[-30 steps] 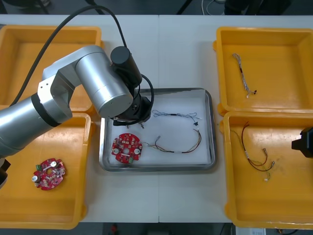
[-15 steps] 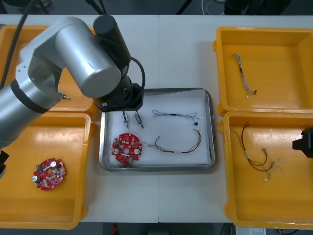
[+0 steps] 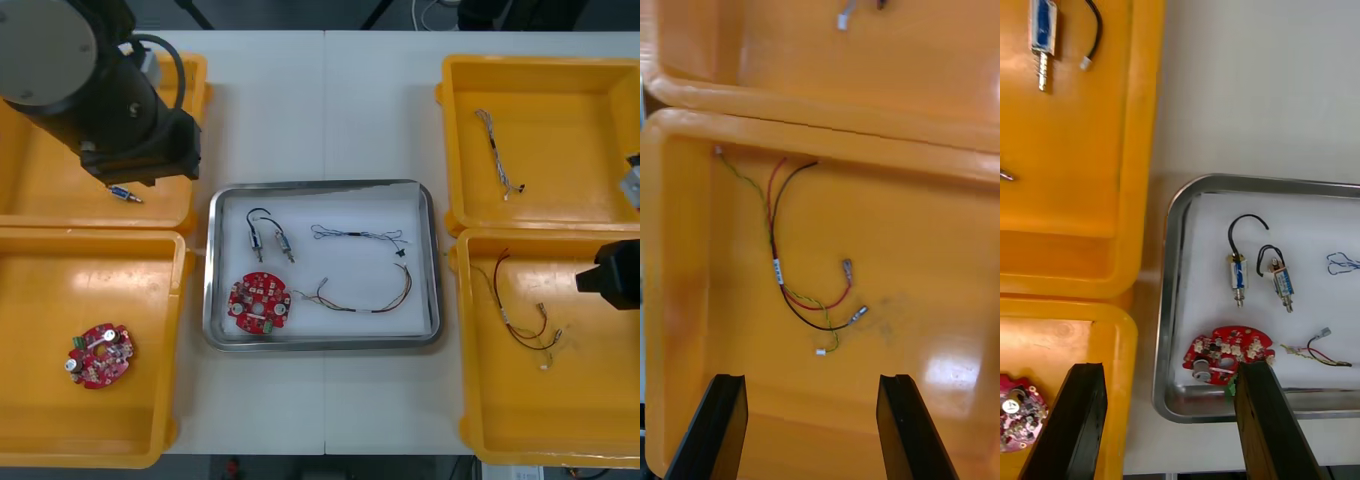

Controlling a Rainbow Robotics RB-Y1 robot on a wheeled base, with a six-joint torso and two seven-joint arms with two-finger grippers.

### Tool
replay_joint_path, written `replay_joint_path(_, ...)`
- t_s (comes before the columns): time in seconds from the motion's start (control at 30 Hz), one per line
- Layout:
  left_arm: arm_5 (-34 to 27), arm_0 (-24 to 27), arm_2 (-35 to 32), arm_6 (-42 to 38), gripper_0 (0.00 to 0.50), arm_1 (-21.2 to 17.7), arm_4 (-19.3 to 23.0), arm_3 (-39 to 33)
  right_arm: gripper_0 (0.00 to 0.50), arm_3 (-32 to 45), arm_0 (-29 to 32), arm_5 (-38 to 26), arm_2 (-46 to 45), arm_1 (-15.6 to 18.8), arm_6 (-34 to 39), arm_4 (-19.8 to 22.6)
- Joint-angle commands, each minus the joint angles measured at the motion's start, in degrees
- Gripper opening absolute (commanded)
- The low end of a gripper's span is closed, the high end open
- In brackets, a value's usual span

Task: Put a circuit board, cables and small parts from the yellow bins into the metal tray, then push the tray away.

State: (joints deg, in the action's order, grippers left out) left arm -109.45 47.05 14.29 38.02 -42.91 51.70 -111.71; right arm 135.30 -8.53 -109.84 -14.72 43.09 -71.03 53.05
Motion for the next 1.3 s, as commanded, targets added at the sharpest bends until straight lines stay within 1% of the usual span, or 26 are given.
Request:
replay_joint_path(0.03,-0.6,-4.1,-6.5,9.3,0.5,-4.5,1.6,-3.3,0.5,3.7,-6.9,-0.2,8.2,3.0,-0.2,0.9)
replay_joint_path(0.23,-0.6,-9.2,-12.7,14.1,0.5,-6.3,2.5,-3.9,0.5,3.8,-12.9,-0.2,18.1,3.1,-0.4,1.2)
replay_joint_path(0.33,-0.6,-11.8,-15.4,16.7,0.5,-6.9,2.5,-4.2,0.5,3.8,-16.3,-0.2,24.1,3.1,-0.8,0.1)
replay_joint_path(0.5,-0.6,-16.1,-19.5,21.0,0.5,-8.0,2.5,-4.8,0.5,3.6,-22.1,-0.2,34.0,2.4,-1.8,-2.9)
replay_joint_path(0.6,-0.6,-19.0,-21.9,23.5,0.5,-8.6,2.5,-4.9,0.5,1.9,-26.4,-0.2,41.5,0.0,-2.7,-5.8)
replay_joint_path(0.63,-0.6,-19.5,-22.3,24.0,0.5,-8.7,2.4,-4.9,0.5,1.6,-27.2,-0.2,42.7,-0.7,-2.9,-6.5)
replay_joint_path(0.7,-0.6,-21.3,-23.6,25.8,0.5,-9.0,2.3,-4.9,0.5,-0.1,-29.7,0.8,46.9,-3.4,-3.7,-8.8)
replay_joint_path(0.73,-0.6,-21.7,-24.0,26.1,0.5,-9.1,2.3,-4.9,0.5,-0.6,-30.3,1.1,48.0,-4.2,-3.9,-9.4)
replay_joint_path(0.8,-0.6,-23.7,-25.4,28.0,0.5,-9.2,2.3,-4.9,0.5,-2.3,-32.0,2.7,51.9,-6.8,-6.8,-12.8)
replay_joint_path(0.9,-0.6,-26.1,-26.9,30.3,0.5,-9.2,2.3,-4.9,0.5,-4.4,-33.3,5.3,56.0,-9.3,-11.7,-16.6)
replay_joint_path(0.93,-0.6,-26.6,-27.0,30.5,0.5,-9.2,2.3,-4.9,0.5,-4.9,-33.5,6.0,56.7,-9.6,-12.4,-17.2)
replay_joint_path(1.0,0.8,-28.5,-27.8,31.1,0.5,-9.3,2.4,-4.9,0.5,-7.1,-33.9,9.1,59.2,-10.8,-15.5,-18.4)
replay_joint_path(1.1,2.7,-30.7,-28.8,31.9,0.5,-9.3,2.4,-5.0,0.5,-10.0,-34.5,13.4,61.8,-12.0,-19.6,-18.7)
replay_joint_path(1.23,4.0,-33.4,-30.6,34.3,0.5,-9.3,2.5,-5.0,0.5,-13.1,-35.3,16.7,65.3,-13.4,-23.0,-19.3)
replay_joint_path(1.3,4.1,-34.9,-32.2,36.2,0.5,-9.3,2.9,-5.5,0.5,-14.8,-36.3,17.7,67.9,-14.2,-24.3,-20.5)
